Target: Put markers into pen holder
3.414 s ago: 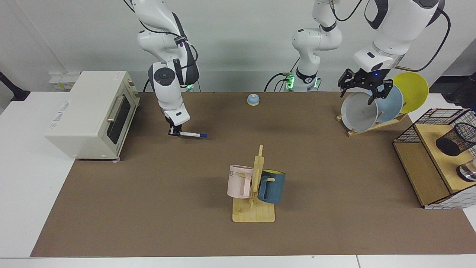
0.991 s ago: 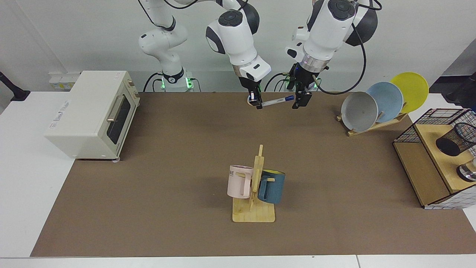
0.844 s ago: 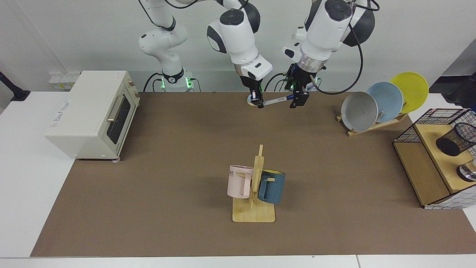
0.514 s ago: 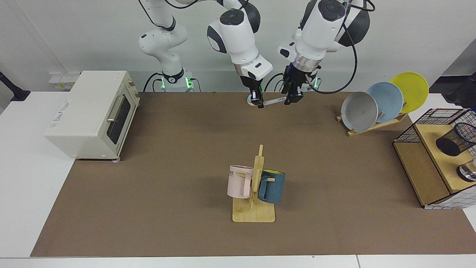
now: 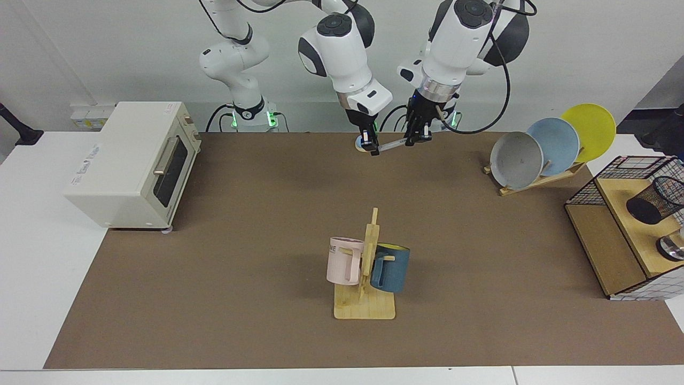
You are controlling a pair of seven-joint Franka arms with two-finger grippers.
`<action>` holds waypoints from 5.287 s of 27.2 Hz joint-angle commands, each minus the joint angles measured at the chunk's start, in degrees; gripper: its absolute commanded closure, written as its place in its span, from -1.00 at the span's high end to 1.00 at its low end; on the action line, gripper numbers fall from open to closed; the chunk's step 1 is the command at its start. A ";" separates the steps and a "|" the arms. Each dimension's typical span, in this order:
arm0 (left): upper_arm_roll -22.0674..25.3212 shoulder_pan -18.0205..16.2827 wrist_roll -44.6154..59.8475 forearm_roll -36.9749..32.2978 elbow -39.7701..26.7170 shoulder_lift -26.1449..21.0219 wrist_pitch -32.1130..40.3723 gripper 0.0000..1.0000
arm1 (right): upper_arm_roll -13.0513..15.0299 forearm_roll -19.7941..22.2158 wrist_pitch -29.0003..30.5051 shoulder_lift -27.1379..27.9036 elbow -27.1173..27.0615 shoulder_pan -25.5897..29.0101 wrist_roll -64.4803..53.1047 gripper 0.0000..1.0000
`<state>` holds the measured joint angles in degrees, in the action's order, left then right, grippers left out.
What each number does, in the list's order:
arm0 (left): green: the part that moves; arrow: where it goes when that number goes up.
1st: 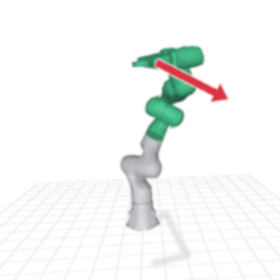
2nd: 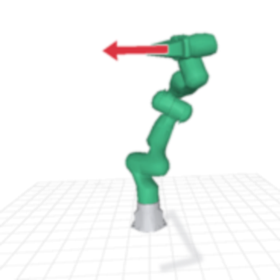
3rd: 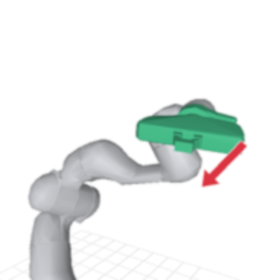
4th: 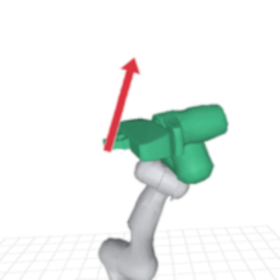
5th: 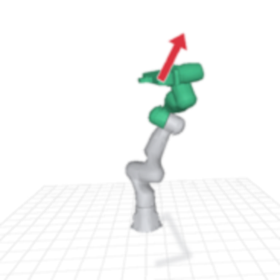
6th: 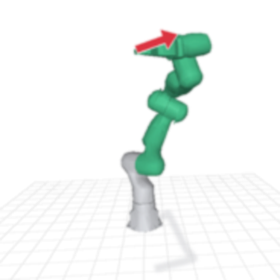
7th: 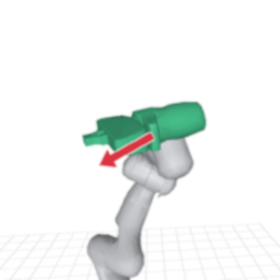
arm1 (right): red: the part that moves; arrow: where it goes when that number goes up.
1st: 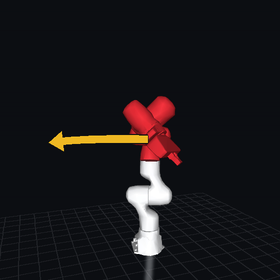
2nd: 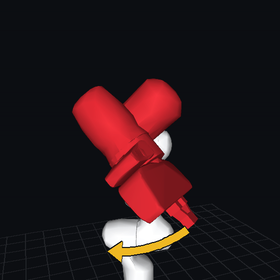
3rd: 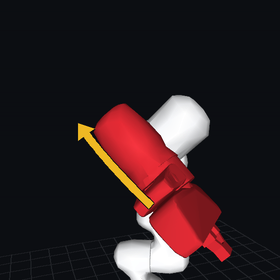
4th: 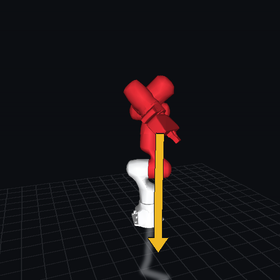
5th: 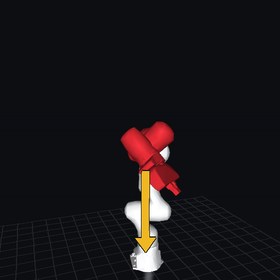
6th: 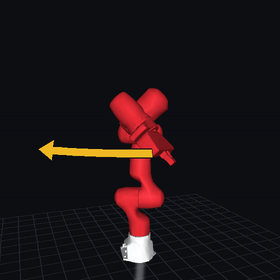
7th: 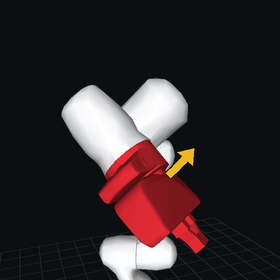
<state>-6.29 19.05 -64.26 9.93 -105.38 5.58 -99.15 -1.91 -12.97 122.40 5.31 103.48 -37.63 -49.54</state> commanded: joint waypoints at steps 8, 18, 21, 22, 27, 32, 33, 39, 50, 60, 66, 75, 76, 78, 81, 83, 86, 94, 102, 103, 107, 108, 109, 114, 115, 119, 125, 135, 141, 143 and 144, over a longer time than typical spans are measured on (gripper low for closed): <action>0.23 -0.07 1.24 -1.49 -2.11 1.80 -0.52 -1.00 | 0.85 -1.36 -0.93 -0.21 -0.22 2.29 3.05 1.00; 0.93 -2.09 1.41 -6.67 -2.20 1.71 0.97 -1.00 | 0.94 -0.39 -6.64 -0.13 0.40 10.46 15.25 1.00; 1.02 -2.97 1.50 -8.87 -2.20 1.71 1.76 -1.00 | 1.03 -0.22 -7.00 0.14 0.84 13.10 22.10 1.00; 1.02 -3.49 1.42 -9.48 -2.11 1.71 1.85 -1.00 | 1.03 0.31 -7.00 0.22 0.84 13.71 24.21 1.00; 1.02 -5.95 1.33 -13.35 -2.11 1.71 1.94 -1.00 | 1.12 7.16 -7.00 -0.13 0.75 15.47 34.32 1.00; 1.02 -8.85 0.71 -16.34 -2.11 1.63 2.03 -1.00 | 1.38 8.31 -7.35 -0.48 0.31 16.97 43.81 1.00; 0.93 -9.47 0.62 -16.87 -2.11 1.63 2.12 -1.00 | 1.38 8.40 -7.52 -0.65 0.14 17.06 46.27 1.00; 0.93 -12.63 -1.92 -20.73 -2.02 1.63 2.38 -1.00 | 2.00 11.81 -8.58 -1.27 -0.48 16.53 67.00 1.00; 1.02 -20.10 -13.87 -29.08 -1.67 0.92 -0.86 -1.00 | 3.31 14.12 -26.67 -3.03 -9.60 19.96 59.77 1.00; 1.02 -24.94 -24.06 -42.79 -0.44 -0.04 -5.44 -1.00 | 3.23 14.99 -33.10 -6.28 -11.46 24.97 52.62 1.00; 1.02 -27.93 -31.18 -49.83 2.98 -2.32 -7.37 -1.00 | 3.05 14.99 -33.10 -7.07 -10.32 25.93 52.53 1.00; 1.02 -33.02 -41.63 -57.04 5.98 -4.44 -15.70 -1.00 | 3.14 12.97 -32.66 -6.98 -10.32 27.17 52.62 1.00; 1.02 -34.25 -43.39 -57.04 6.07 -4.79 -17.73 -1.00 | 3.14 12.97 -32.66 -6.98 -10.32 27.17 52.62 1.00; 1.02 -36.36 -46.38 -57.04 7.20 -5.93 -20.81 -1.00 | 3.14 12.97 -32.49 -6.90 -10.32 27.43 52.71 1.00; 0.93 -38.82 -51.83 -56.78 10.97 -8.73 -23.89 -1.00 | 3.14 12.97 -32.40 -6.89 -10.32 28.31 52.71 1.00; 0.93 -39.44 -54.38 -56.69 13.17 -10.15 -24.69 -1.00 | 3.14 12.97 -32.40 -6.81 -10.32 28.83 52.62 1.00; 0.93 -39.71 -55.80 -56.86 14.24 -11.03 -26.53 -1.00 | 3.14 12.97 -32.40 -6.81 -10.32 29.10 52.62 1.00; 0.84 -43.57 -57.12 -56.78 14.41 -12.78 -32.77 -1.00 | 3.14 12.97 -32.40 -6.81 -10.32 29.10 52.71 1.00; 0.75 -46.65 -57.91 -55.99 13.80 -14.46 -35.94 -1.00 | 3.14 12.97 -32.40 -6.81 -10.32 29.19 52.71 1.00; 0.75 -46.65 -57.91 -55.46 13.71 -14.55 -35.94 -1.00 | 3.14 12.97 -32.40 -6.81 -10.32 29.19 52.71 1.00; 0.75 -46.13 -57.65 -53.44 12.92 -14.46 -35.06 -1.00 | 3.14 12.97 -32.40 -6.81 -10.32 29.19 52.71 1.00; 0.67 -46.12 -57.56 -53.00 12.75 -14.46 -34.89 -1.00 | 3.14 12.97 -32.40 -6.81 -10.32 29.19 52.71 1.00; 0.66 -46.12 -57.21 -52.47 12.75 -14.46 -34.62 -0.65 | 3.14 12.97 -32.40 -6.81 -10.32 29.10 52.71 1.00; 0.58 -46.74 -56.15 -46.50 13.19 -14.46 -32.25 1.00 | 3.14 12.97 -32.40 -6.81 -10.32 29.19 52.71 1.00; 0.58 -46.74 -55.98 -46.14 13.19 -14.37 -32.25 1.00 | 3.14 12.97 -32.40 -6.81 -10.32 29.19 52.71 1.00; 0.05 -46.13 -52.92 -45.79 13.36 -13.76 -29.97 1.00 | 3.14 12.97 -32.40 -6.81 -10.32 29.19 52.71 1.00; -3.29 -45.60 -41.84 -45.09 14.33 -12.61 -22.85 1.00 | 3.23 12.88 -33.27 -6.89 -10.32 30.06 52.71 1.00; -5.84 -45.51 -13.39 -35.87 14.50 -9.71 -12.84 1.00 | 3.40 14.90 -36.00 -7.95 -10.50 32.79 48.85 1.00; -9.26 -45.51 5.88 -34.45 14.59 -9.36 -7.38 1.00 | 3.14 17.01 -35.91 -7.86 -10.41 34.11 43.04 1.00; -10.49 -45.42 9.66 -33.84 14.59 -9.36 -6.06 1.00 | 3.14 16.22 -35.74 -7.95 -10.41 34.29 43.39 1.00; -11.02 -45.51 11.24 -33.23 14.50 -9.27 -5.53 1.00 | 3.14 16.13 -35.56 -7.95 -10.41 34.29 43.39 1.00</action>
<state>-15.22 -26.53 -62.22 -25.55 -90.93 -4.31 -107.97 2.09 3.06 87.36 -1.67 92.22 -4.80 -3.93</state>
